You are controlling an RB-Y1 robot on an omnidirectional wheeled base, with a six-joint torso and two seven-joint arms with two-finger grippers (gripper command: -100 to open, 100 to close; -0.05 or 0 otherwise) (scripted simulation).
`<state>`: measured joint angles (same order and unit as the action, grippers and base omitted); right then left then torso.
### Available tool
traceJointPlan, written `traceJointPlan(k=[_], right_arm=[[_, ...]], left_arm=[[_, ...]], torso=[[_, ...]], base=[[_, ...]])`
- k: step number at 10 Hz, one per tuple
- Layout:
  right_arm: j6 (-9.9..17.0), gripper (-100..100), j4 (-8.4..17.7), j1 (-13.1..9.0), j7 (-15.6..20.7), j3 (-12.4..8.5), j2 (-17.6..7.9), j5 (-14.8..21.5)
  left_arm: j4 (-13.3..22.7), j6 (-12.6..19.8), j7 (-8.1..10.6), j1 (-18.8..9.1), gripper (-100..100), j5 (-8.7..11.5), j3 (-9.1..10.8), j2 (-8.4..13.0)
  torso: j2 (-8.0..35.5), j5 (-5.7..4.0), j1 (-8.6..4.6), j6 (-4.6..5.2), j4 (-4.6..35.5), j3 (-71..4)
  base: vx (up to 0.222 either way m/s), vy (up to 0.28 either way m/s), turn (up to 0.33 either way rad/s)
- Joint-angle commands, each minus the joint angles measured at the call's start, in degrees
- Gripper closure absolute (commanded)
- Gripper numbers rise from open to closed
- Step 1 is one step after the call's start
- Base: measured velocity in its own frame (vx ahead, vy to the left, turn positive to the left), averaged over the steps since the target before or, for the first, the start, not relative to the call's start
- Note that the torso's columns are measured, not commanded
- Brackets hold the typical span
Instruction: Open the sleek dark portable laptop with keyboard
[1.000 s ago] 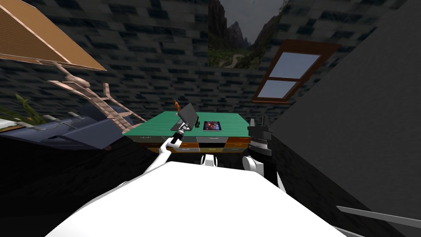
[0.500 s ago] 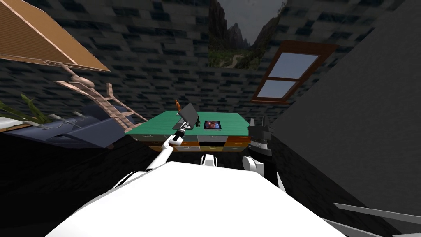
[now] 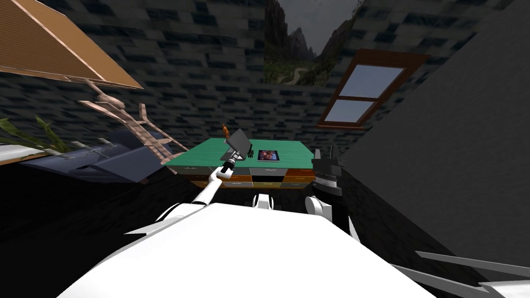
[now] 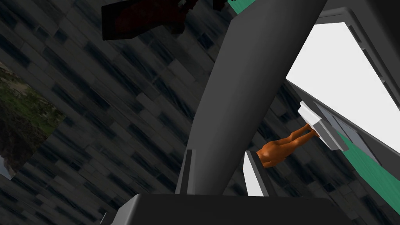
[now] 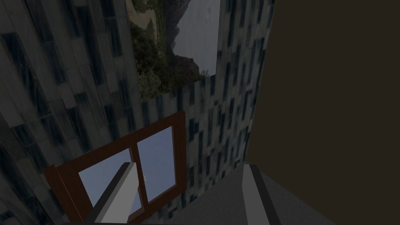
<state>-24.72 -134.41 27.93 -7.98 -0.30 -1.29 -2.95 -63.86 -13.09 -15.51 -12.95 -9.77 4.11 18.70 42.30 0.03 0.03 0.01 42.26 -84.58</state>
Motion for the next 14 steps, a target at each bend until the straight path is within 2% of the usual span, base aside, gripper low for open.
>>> traceJointPlan(k=[1,3,4,5,6,7,8,10,12,13,14], right_arm=[[0.0,0,0.0,0.0,0.0,0.0,0.0,0.0],[0.0,0,0.0,0.0,0.0,0.0,0.0,0.0],[0.0,0,0.0,0.0,0.0,0.0,0.0,0.0],[0.0,0,0.0,0.0,0.0,0.0,0.0,0.0],[0.0,0,0.0,0.0,0.0,0.0,0.0,0.0],[0.0,0,0.0,0.0,0.0,0.0,0.0,0.0],[0.0,0,0.0,0.0,0.0,0.0,0.0,0.0],[0.0,0,0.0,0.0,0.0,0.0,0.0,0.0],[0.0,0,0.0,0.0,0.0,0.0,0.0,0.0],[0.0,0,0.0,0.0,0.0,0.0,0.0,0.0],[0.0,0,0.0,0.0,0.0,0.0,0.0,0.0]], left_arm=[[4.5,-1.0,0.65,-4.5,100,0.6,-0.04,0.3],[7.0,-1.0,0.65,-4.5,100,0.6,-0.04,0.3],[8.7,-2.6,1.55,-7.2,100,1.8,-0.08,0.7],[10.1,-2.6,1.55,-8.6,100,1.8,-0.08,0.7],[13.3,-2.6,1.55,-10.4,100,1.8,-0.08,0.7],[14.3,-2.6,1.55,-10.4,100,1.8,-0.08,0.7],[16.0,-4.1,2.45,-12.7,100,3.1,-0.13,1.0],[18.7,-4.1,2.45,-15.8,100,3.1,-0.13,1.0],[21.6,-4.1,2.45,-16.3,100,3.1,-0.13,1.0],[24.3,-5.7,3.36,-19.3,100,4.3,-0.17,1.3],[25.8,-5.7,3.36,-20.6,100,4.3,-0.17,1.3]], torso=[[0.1,-0.04,-0.04,0.00,0.1,0.1],[-0.1,-0.04,-0.12,0.03,0.0,0.0],[-0.2,0.02,-0.07,0.03,-0.1,-0.1],[0.1,0.00,0.01,0.02,0.0,0.0],[0.2,-0.03,0.01,0.01,0.1,0.2],[0.1,-0.07,-0.08,0.00,0.1,0.1],[-0.1,-0.08,-0.12,-0.01,0.1,0.0],[0.3,-0.08,-0.06,0.00,0.2,0.2],[0.0,-0.08,-0.11,0.00,0.1,0.0],[-0.1,-0.05,-0.09,-0.01,0.0,0.0],[0.1,-0.03,0.03,-0.02,0.1,0.1]], base=[[-0.051,0.011,0.001],[0.002,0.002,0.000],[-0.080,0.011,0.038],[-0.109,0.016,0.011],[-0.052,0.009,-0.007],[-0.007,0.003,-0.003],[-0.076,0.004,0.034],[-0.074,0.018,0.010],[-0.001,0.003,-0.004],[-0.069,0.017,0.041],[-0.091,0.015,0.019]])
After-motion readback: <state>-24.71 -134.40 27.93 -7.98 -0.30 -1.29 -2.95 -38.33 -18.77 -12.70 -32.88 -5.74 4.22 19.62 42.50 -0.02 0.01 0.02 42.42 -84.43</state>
